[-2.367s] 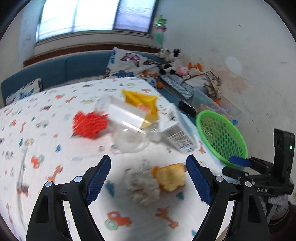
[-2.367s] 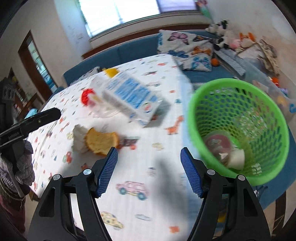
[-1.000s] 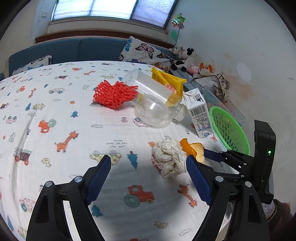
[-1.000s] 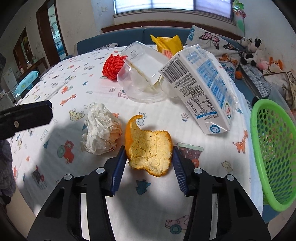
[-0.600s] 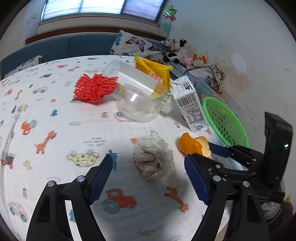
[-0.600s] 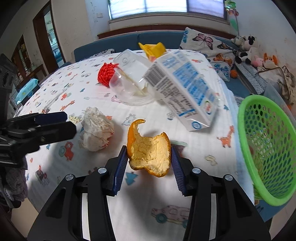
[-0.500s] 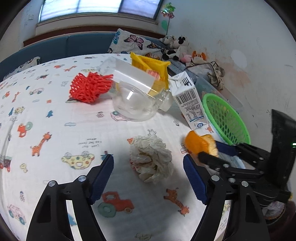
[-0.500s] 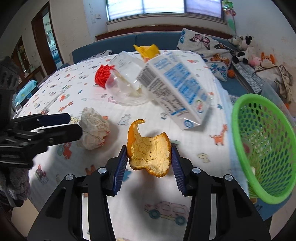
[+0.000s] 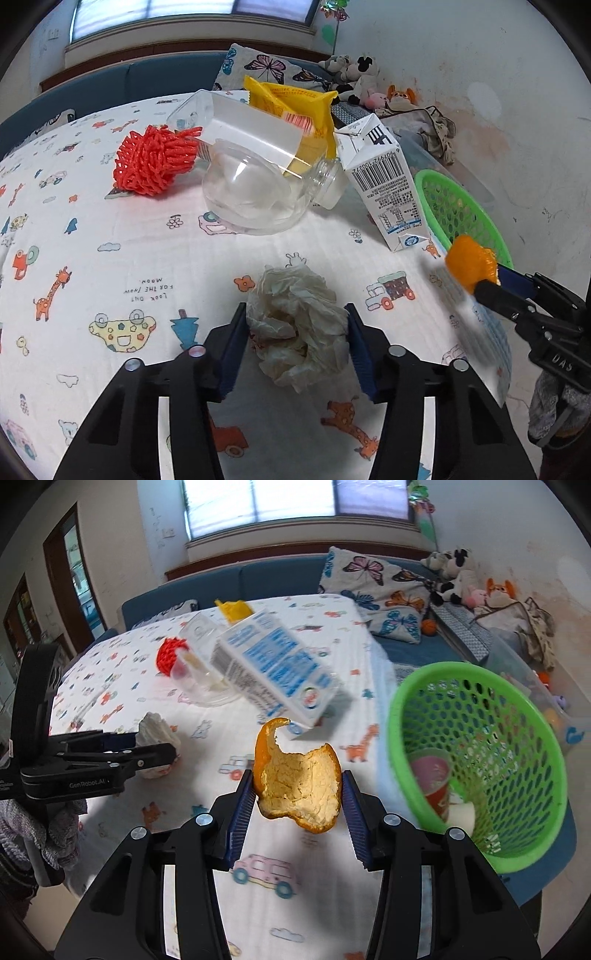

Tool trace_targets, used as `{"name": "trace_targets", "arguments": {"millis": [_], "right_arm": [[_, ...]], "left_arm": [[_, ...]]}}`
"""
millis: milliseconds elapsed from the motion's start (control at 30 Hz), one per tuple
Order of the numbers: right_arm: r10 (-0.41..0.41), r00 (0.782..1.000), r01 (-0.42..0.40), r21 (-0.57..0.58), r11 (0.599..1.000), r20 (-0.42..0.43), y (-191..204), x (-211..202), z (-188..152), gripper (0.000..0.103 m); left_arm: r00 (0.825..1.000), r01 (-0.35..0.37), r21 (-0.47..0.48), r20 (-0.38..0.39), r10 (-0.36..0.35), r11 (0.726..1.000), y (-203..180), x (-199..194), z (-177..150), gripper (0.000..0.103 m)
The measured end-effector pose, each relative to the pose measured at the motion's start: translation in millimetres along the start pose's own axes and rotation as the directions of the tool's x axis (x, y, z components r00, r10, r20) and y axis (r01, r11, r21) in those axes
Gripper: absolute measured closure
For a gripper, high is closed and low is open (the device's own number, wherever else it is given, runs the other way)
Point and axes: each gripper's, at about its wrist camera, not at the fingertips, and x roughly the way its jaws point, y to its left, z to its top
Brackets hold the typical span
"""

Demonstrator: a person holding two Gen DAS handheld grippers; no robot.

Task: Collect trash
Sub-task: 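Carry the orange peel over the green basket with the right gripper while the left carries the tissue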

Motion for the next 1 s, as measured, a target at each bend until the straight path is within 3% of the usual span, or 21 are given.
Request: {"name": "trace_targets", "arguments": {"millis": [200, 567, 1000], "right_arm": [[-0.026, 1.0, 0.025, 0.034, 0.999, 0.014, -20.1, -11.8, -0.9, 0.056], [-0.119, 0.993, 0.117, 0.13, 0.985, 0.014, -83.7, -30.5, 2.5, 0.056], [-0.214, 0.976, 0.216, 0.208, 0.954, -0.031, -154.1, -24.9, -2.7, 0.054]], "left_arm": [[1.0, 0.006, 0.009, 0.022, -0.006, 1.0, -7.0, -9.6, 1.8, 0.061], [0.991, 0.106, 0.094, 0.076, -0.113, 0.99, -54.1, -38.7, 26.3, 0.061], [0.985, 0.144, 0.207, 0.065, -0.16, 0.968, -121.0, -20.8, 67.5, 0.061]]}}
